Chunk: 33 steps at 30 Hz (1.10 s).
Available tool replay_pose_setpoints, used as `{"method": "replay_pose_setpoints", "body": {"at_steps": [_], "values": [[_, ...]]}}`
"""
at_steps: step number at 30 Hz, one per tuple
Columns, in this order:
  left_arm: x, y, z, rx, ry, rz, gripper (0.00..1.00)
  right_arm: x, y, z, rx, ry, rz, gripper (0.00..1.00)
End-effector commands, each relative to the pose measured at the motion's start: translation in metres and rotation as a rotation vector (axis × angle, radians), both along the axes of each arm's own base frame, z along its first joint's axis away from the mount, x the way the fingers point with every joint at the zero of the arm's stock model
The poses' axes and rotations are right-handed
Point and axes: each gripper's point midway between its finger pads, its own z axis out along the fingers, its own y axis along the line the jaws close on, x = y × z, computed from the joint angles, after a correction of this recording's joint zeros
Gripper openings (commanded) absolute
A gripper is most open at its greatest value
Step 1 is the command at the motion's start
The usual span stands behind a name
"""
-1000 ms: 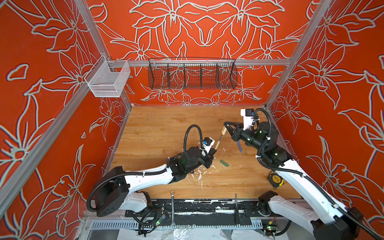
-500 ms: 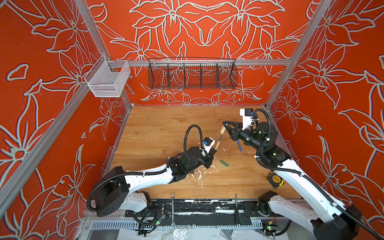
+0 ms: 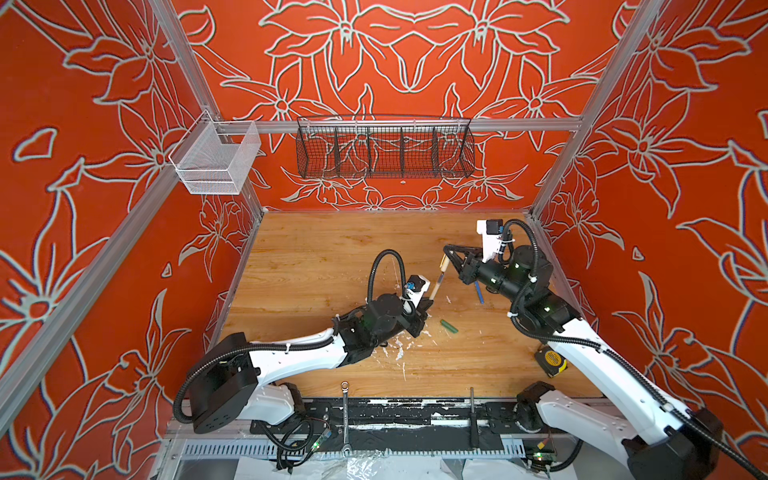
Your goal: Insert the pens into the pen caps
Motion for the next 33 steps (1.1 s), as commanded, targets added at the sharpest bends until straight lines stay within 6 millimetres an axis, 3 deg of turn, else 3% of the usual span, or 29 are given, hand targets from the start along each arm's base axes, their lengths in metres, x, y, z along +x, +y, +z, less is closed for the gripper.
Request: {"method": "replay_pose_setpoints", "body": {"at_steps": [1, 19, 26, 33], "values": [[0.001, -0.004, 0.014, -0.018, -0.026, -0.001, 0.0, -0.005, 0.0, -0.005, -0.014, 0.001, 0.002, 0.0], [0.003, -0.008, 0.034, -0.057, -0.056, -0.019, 0.0, -0.009, 0.002, -0.026, -0.004, 0.031, -0.004, 0.0], [0.001, -0.01, 0.037, -0.059, -0.059, -0.035, 0.0, -0.006, 0.005, -0.021, 0.096, 0.046, -0.002, 0.0], [0.001, -0.001, 0.041, -0.072, -0.077, -0.01, 0.0, -0.009, -0.003, -0.015, -0.025, 0.022, -0.025, 0.0]]}}
